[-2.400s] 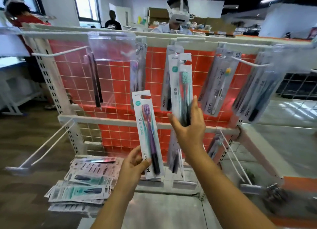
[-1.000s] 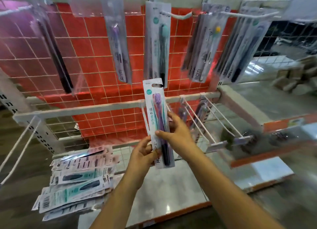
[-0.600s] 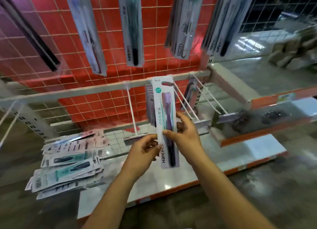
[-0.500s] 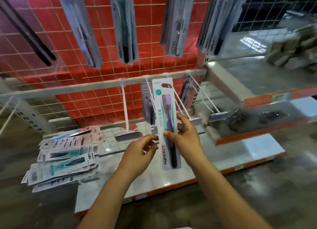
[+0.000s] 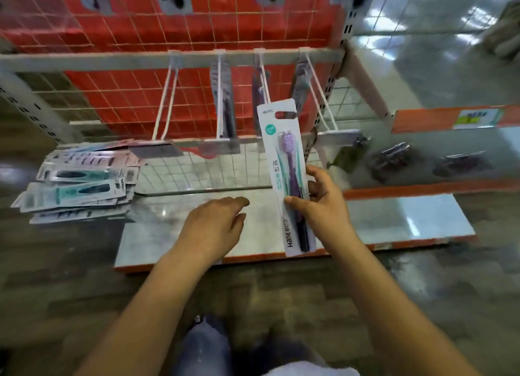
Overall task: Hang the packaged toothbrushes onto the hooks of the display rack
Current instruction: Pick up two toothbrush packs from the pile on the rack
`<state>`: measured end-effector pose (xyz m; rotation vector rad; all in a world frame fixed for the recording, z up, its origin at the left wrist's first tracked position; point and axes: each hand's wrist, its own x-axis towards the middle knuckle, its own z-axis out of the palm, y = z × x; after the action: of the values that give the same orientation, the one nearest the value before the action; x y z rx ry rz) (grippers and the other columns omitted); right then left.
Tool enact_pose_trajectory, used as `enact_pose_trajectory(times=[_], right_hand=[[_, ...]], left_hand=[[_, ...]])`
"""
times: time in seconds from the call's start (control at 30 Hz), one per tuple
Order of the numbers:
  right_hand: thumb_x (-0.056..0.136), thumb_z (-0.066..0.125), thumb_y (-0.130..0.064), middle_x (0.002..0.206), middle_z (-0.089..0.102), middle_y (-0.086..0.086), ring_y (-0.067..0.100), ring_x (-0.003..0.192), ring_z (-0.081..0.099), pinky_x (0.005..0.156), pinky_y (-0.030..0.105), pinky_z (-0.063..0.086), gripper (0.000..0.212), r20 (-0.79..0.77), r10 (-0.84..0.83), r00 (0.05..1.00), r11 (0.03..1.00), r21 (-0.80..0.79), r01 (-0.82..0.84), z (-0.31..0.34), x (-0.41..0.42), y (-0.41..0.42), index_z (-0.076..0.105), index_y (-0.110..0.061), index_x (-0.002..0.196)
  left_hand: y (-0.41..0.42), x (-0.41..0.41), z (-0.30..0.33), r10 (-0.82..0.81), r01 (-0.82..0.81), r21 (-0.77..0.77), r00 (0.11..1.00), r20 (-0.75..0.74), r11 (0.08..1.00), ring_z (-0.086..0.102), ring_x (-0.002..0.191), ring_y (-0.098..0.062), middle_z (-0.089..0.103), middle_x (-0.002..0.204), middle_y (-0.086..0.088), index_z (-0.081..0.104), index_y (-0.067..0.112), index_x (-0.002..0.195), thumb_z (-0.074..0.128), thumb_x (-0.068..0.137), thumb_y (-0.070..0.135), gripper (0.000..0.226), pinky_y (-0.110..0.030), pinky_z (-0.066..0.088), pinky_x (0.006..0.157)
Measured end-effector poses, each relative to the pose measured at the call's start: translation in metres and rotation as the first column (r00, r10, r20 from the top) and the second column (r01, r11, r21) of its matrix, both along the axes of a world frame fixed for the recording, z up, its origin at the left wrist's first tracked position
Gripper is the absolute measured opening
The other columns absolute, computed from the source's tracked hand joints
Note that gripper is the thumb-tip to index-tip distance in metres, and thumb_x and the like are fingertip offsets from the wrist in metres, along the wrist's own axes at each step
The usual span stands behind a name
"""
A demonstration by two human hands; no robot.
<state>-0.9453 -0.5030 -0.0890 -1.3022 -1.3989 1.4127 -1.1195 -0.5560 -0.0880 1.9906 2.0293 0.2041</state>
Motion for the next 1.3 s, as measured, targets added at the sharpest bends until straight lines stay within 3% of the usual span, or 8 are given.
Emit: enact_pose_trajectory(times=[0.23, 0.43, 0.53, 0.77, 0.87, 0.97, 1.13, 1.3], right_hand=[[0.079, 0.068, 0.003, 0.093, 0.063, -0.004, 0.009, 0.084, 0.064, 0.062, 0.016, 0.055, 0.043, 0.033, 0.157, 0.987, 0.986, -0.065, -0.154, -0.046, 0.008, -0.002, 0.049, -0.033, 0.093], [0.08, 0.069, -0.002, 0.105, 0.065, 0.001, 0.02, 0.097, 0.064, 0.081, 0.043, 0.056, 0.044, 0.135, 0.22, 0.966, 0.974, -0.092, -0.209, -0.083, 0.0, 0.003, 0.051, -0.042, 0.09], [0.082, 0.068, -0.005, 0.111, 0.063, -0.005, 0.018, 0.103, 0.062, 0.086, 0.042, 0.055, 0.046, 0.161, 0.25, 0.955, 0.968, -0.077, -0.241, -0.096, -0.01, 0.016, 0.047, -0.045, 0.089], [0.081, 0.067, -0.003, 0.1, 0.063, -0.011, 0.011, 0.094, 0.064, 0.08, 0.034, 0.056, 0.045, 0.13, 0.268, 0.955, 0.961, 0.03, -0.274, -0.119, -0.03, 0.049, 0.049, -0.044, 0.091], [0.08, 0.067, -0.002, 0.091, 0.061, -0.021, 0.003, 0.088, 0.063, 0.076, 0.027, 0.055, 0.046, 0.121, 0.283, 0.951, 0.956, 0.041, -0.29, -0.13, -0.039, 0.056, 0.05, -0.044, 0.086], [0.08, 0.067, -0.002, 0.093, 0.063, -0.018, 0.008, 0.09, 0.065, 0.077, 0.029, 0.056, 0.046, 0.136, 0.301, 0.944, 0.951, 0.036, -0.308, -0.139, -0.044, 0.058, 0.052, -0.044, 0.087], [0.081, 0.066, -0.004, 0.101, 0.067, -0.009, 0.008, 0.09, 0.065, 0.073, 0.024, 0.055, 0.046, 0.147, 0.326, 0.934, 0.943, 0.022, -0.333, -0.144, -0.048, 0.057, 0.051, -0.047, 0.092], [0.08, 0.067, -0.002, 0.097, 0.068, -0.013, 0.009, 0.089, 0.066, 0.078, 0.032, 0.056, 0.046, 0.131, 0.327, 0.936, 0.942, 0.037, -0.334, -0.148, -0.06, 0.057, 0.054, -0.046, 0.09]], left_hand=[[-0.007, 0.005, -0.044, 0.025, -0.022, -0.077, 0.999, 0.045, 0.997, 0.054, 0.112, -0.017, 0.056, 0.128, 0.005, 0.045, 0.029, 0.134, 0.039, 0.098, 0.031, 0.037, -0.028, 0.043, 0.085], [0.01, -0.009, -0.075, 0.052, -0.063, -0.073, 0.988, -0.142, 0.995, 0.05, 0.115, -0.02, 0.056, 0.125, 0.001, 0.043, 0.026, 0.134, 0.034, 0.098, 0.031, 0.037, -0.031, 0.044, 0.082], [0.02, -0.017, -0.087, 0.078, -0.089, -0.042, 0.976, -0.204, 0.995, 0.051, 0.113, -0.022, 0.059, 0.119, 0.0, 0.049, 0.023, 0.129, 0.036, 0.097, 0.029, 0.034, -0.033, 0.046, 0.08], [0.034, -0.035, -0.104, 0.163, -0.154, 0.082, 0.981, -0.107, 0.985, 0.052, 0.116, -0.023, 0.061, 0.123, -0.001, 0.052, 0.022, 0.13, 0.043, 0.096, 0.027, 0.036, -0.035, 0.046, 0.085], [0.033, -0.042, -0.116, 0.157, -0.14, 0.165, 0.982, -0.1, 0.976, 0.062, 0.1, -0.028, 0.069, 0.107, -0.005, 0.063, 0.017, 0.118, 0.047, 0.091, 0.025, 0.032, -0.038, 0.051, 0.073], [0.031, -0.047, -0.126, 0.136, -0.109, 0.208, 0.984, -0.117, 0.972, 0.067, 0.077, -0.03, 0.072, 0.085, -0.005, 0.07, 0.014, 0.102, 0.052, 0.08, 0.024, 0.03, -0.037, 0.054, 0.056], [0.029, -0.052, -0.132, 0.144, -0.115, 0.211, 0.981, -0.127, 0.971, 0.067, 0.068, -0.027, 0.071, 0.076, -0.002, 0.07, 0.016, 0.096, 0.055, 0.076, 0.023, 0.026, -0.037, 0.054, 0.046], [0.027, -0.057, -0.135, 0.183, -0.151, 0.227, 0.975, -0.127, 0.962, 0.067, 0.065, -0.023, 0.071, 0.075, 0.001, 0.07, 0.017, 0.093, 0.05, 0.078, 0.027, 0.026, -0.036, 0.053, 0.043]])
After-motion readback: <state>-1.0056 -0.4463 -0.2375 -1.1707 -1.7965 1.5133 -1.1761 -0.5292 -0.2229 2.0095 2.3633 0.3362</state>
